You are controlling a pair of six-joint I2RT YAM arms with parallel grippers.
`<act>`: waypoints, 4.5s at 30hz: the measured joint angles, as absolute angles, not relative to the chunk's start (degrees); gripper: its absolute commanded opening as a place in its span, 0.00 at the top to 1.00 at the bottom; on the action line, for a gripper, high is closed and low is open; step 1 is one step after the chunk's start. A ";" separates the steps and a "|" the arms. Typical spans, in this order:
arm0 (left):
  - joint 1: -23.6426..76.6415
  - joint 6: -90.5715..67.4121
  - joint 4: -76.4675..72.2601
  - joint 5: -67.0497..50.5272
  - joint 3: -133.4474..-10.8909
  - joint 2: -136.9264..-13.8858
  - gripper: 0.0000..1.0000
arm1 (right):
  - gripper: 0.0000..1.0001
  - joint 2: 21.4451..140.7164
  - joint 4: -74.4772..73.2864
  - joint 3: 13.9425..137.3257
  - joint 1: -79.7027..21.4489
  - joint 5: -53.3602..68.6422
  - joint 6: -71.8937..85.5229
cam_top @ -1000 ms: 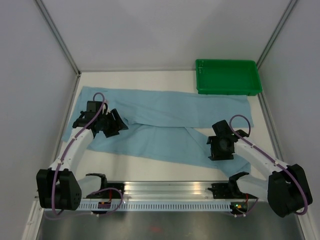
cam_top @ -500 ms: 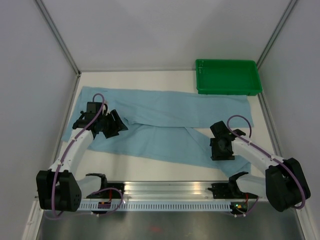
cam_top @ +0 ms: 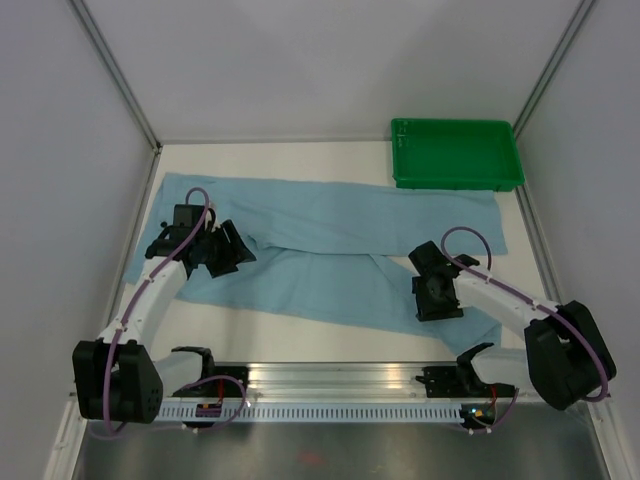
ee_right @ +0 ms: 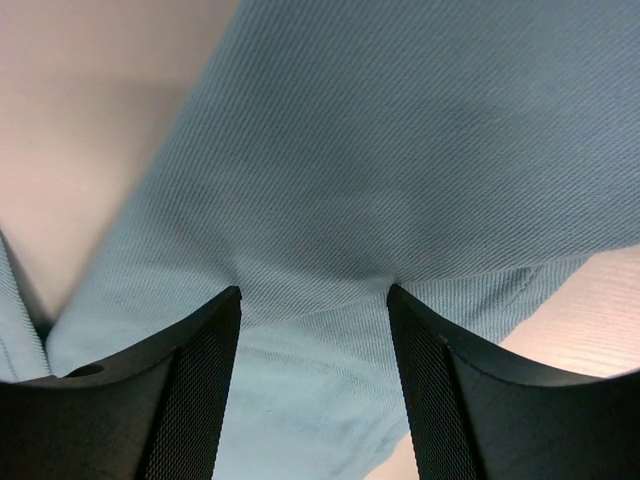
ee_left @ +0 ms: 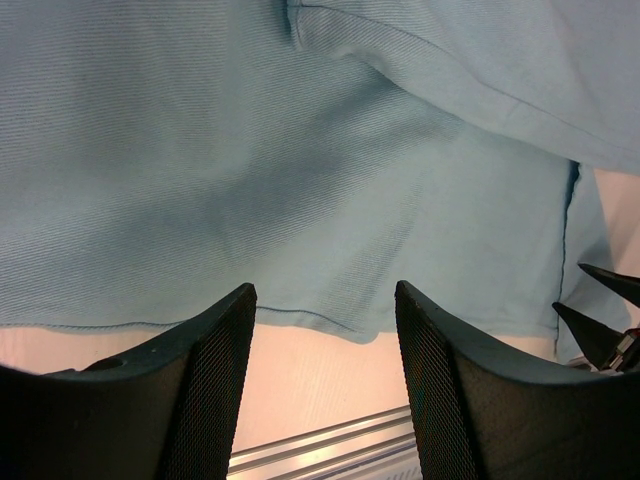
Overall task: Fold and stack the trousers
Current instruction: Flatten the trousers out
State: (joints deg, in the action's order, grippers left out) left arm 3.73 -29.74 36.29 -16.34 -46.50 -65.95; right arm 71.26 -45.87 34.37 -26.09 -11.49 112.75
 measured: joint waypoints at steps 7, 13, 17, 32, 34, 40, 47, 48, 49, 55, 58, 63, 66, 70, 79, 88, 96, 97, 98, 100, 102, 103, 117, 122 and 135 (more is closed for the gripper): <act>3.73 -29.69 36.71 -15.38 -46.48 -65.32 0.36 | 0.34 76.20 -46.98 38.02 -28.88 -12.97 112.75; 3.73 -29.69 36.80 -15.03 -46.48 -64.88 0.36 | 0.63 75.37 -47.37 37.12 -29.15 -13.76 112.84; 3.73 -29.67 36.80 -15.03 -46.48 -64.88 0.36 | 0.96 74.94 -46.70 36.38 -29.15 -14.26 113.12; 3.73 -29.65 36.42 -15.09 -46.30 -64.97 0.36 | 0.70 74.83 -55.16 42.83 -29.04 -19.00 112.66; 3.73 -29.65 36.14 -15.09 -45.87 -65.01 0.36 | 0.69 74.76 -55.46 42.85 -28.75 -19.44 112.49; 3.73 -29.65 35.99 -15.09 -44.93 -65.10 0.36 | 0.61 74.24 -55.55 39.92 -27.83 -19.38 112.05; 3.73 -29.65 35.86 -15.09 -44.82 -65.21 0.36 | 0.55 74.22 -57.23 39.86 -25.87 -20.91 110.21; 3.73 -29.65 35.86 -15.09 -44.75 -65.23 0.36 | 0.55 74.19 -57.45 39.86 -25.39 -21.21 110.04; 3.73 -29.65 35.86 -15.09 -44.69 -65.23 0.36 | 0.55 74.19 -57.52 39.86 -25.12 -21.41 109.82; 3.73 -29.65 35.86 -15.07 -44.60 -65.36 0.36 | 0.53 74.32 -55.86 39.44 -24.51 -20.78 109.23; 3.73 -29.65 35.86 -15.07 -44.60 -65.36 0.36 | 0.54 75.11 -54.35 38.68 -24.51 -19.77 109.06; 3.73 -29.65 35.86 -15.07 -44.60 -65.36 0.36 | 0.93 75.83 -53.06 38.13 -24.51 -19.11 107.57; 3.73 -29.65 35.86 -15.07 -44.60 -65.36 0.36 | 1.00 75.70 -52.71 38.20 -24.51 -19.29 107.20; 3.73 -29.65 35.86 -15.07 -44.60 -65.43 0.36 | 1.00 74.50 -54.04 39.46 -24.49 -20.36 106.50; 3.73 -29.65 35.83 -15.07 -44.60 -66.11 0.36 | 1.00 70.26 -54.70 40.69 -20.78 -21.52 103.20; 3.73 -29.65 35.81 -15.07 -44.60 -66.83 0.36 | 1.00 83.72 -49.84 52.18 -5.39 -19.27 79.96; 3.73 -29.67 35.46 -15.07 -44.60 -67.92 0.36 | 0.97 102.56 -50.43 69.93 -2.98 -20.32 56.64; 3.73 -29.67 35.44 -15.07 -44.60 -68.01 0.36 | 0.92 102.98 -50.46 70.70 -2.81 -20.78 54.37; 3.73 -29.67 35.44 -15.07 -44.60 -68.01 0.36 | 0.83 103.13 -50.41 71.35 -2.46 -20.99 52.16; 3.73 -29.69 35.40 -15.05 -44.60 -68.01 0.36 | 0.69 103.15 -49.89 72.95 -1.10 -21.76 47.48; 3.73 -29.69 35.42 -15.05 -44.60 -68.12 0.36 | 0.47 103.15 -49.23 75.18 0.86 -22.00 43.42; 3.73 -29.69 35.42 -15.05 -44.60 -68.27 0.36 | 0.37 103.15 -48.95 77.01 2.02 -22.13 41.17; 3.70 -34.72 37.52 -4.14 -44.05 -69.71 0.69 | 0.63 82.41 -39.38 67.57 -0.71 -8.82 29.06; 3.62 -43.77 34.70 -3.20 -36.71 -71.81 0.98 | 0.94 78.81 -35.75 50.35 -8.88 -2.98 33.19; 3.62 -52.12 28.77 -2.37 -33.39 -71.48 0.98 | 1.00 83.48 -26.96 41.21 -15.92 -0.45 36.25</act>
State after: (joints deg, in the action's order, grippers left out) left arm 3.62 -52.12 28.77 -2.37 -33.39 -71.48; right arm 83.48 -26.96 41.21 -15.92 -0.45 36.25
